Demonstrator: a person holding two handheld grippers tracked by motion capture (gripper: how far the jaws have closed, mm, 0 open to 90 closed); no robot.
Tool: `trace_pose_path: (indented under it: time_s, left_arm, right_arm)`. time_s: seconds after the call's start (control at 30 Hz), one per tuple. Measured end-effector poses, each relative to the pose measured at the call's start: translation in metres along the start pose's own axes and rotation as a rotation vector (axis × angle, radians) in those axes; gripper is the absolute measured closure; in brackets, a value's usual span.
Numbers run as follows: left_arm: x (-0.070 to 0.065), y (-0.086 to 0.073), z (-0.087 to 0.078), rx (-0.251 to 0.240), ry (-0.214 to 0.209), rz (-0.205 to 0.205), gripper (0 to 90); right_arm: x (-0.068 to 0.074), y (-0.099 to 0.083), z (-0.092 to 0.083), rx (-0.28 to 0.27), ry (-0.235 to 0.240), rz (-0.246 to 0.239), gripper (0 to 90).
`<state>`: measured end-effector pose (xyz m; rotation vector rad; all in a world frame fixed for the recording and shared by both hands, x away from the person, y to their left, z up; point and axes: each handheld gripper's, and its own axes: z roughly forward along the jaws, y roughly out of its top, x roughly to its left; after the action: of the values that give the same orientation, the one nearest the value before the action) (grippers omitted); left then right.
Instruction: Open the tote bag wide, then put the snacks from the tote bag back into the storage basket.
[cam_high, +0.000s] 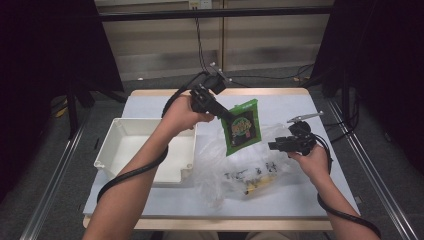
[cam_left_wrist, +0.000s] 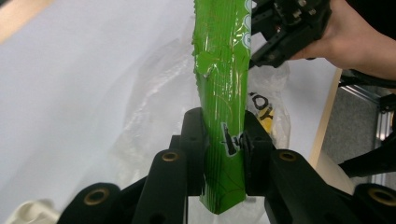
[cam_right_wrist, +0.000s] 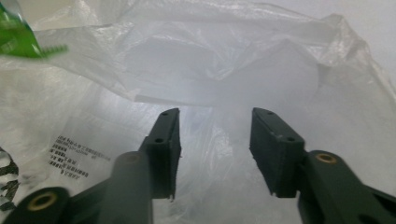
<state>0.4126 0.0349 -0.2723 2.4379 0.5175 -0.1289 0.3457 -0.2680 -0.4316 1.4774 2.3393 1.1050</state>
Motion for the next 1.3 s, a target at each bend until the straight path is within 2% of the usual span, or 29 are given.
trace_pose_path:
  time_s: [0.03, 0.07, 0.17, 0.23, 0.33, 0.57, 0.67, 0.83, 0.87, 0.9, 1.07, 1.13, 1.2, 1.23, 1.27, 1.3]
  left_arm:
    - [0.002, -0.001, -0.006, 0.015, 0.009, 0.008, 75.3]
    - [0.004, -0.002, -0.009, 0.005, 0.017, 0.001, 75.3]
    - [0.011, -0.007, -0.025, 0.022, 0.026, 0.007, 75.3]
    - [0.015, -0.011, -0.032, 0.016, 0.02, 0.004, 75.4]
    - [0.023, -0.019, -0.046, 0.033, 0.035, 0.014, 75.3]
    - [0.04, -0.037, -0.066, 0.052, 0.049, 0.026, 75.2]
    - [0.047, -0.045, -0.075, 0.052, 0.05, 0.013, 75.2]
    - [0.051, -0.054, -0.08, 0.044, 0.054, 0.003, 75.3]
    - [0.05, -0.055, -0.08, 0.022, 0.053, -0.024, 75.2]
    - [0.052, -0.056, -0.082, 0.049, 0.06, 0.011, 75.2]
    - [0.057, -0.063, -0.087, 0.059, 0.07, 0.015, 75.2]
    - [0.061, -0.068, -0.089, 0.062, 0.055, 0.013, 75.2]
    - [0.065, -0.073, -0.091, 0.061, 0.071, 0.001, 75.2]
    - [0.068, -0.075, -0.093, 0.082, 0.077, 0.027, 75.3]
    - [0.07, -0.078, -0.096, 0.083, 0.084, 0.035, 75.3]
    - [0.072, -0.082, -0.097, 0.069, 0.083, 0.02, 75.4]
  right_arm:
    - [0.001, 0.0, -0.001, 0.002, 0.001, 0.0, 50.1]
    - [0.002, 0.0, -0.003, 0.003, -0.001, -0.005, 47.5]
    - [0.005, 0.001, -0.006, 0.003, 0.0, -0.011, 41.4]
    - [0.006, 0.0, -0.008, -0.002, 0.002, -0.015, 38.5]
    - [0.007, -0.001, -0.008, 0.019, -0.005, -0.034, 33.6]
    - [0.009, -0.002, -0.011, 0.006, 0.002, -0.029, 31.3]
    - [0.012, 0.0, -0.01, 0.008, 0.004, -0.036, 30.9]
    - [0.013, 0.001, -0.007, 0.017, 0.003, -0.039, 30.9]
    - [0.013, 0.001, -0.007, 0.018, 0.001, -0.041, 30.8]
    - [0.013, 0.001, -0.008, 0.018, 0.0, -0.045, 30.8]
    - [0.014, -0.003, -0.012, 0.013, -0.004, -0.043, 30.3]
    - [0.013, -0.005, -0.014, 0.013, -0.014, -0.04, 30.2]
    - [0.012, -0.006, -0.015, 0.014, -0.014, -0.036, 30.1]
    - [0.012, -0.006, -0.016, 0.013, -0.013, -0.035, 30.1]
    - [0.011, -0.005, -0.016, 0.012, -0.015, -0.032, 30.1]
    - [0.011, -0.005, -0.016, 0.01, -0.014, -0.035, 30.1]
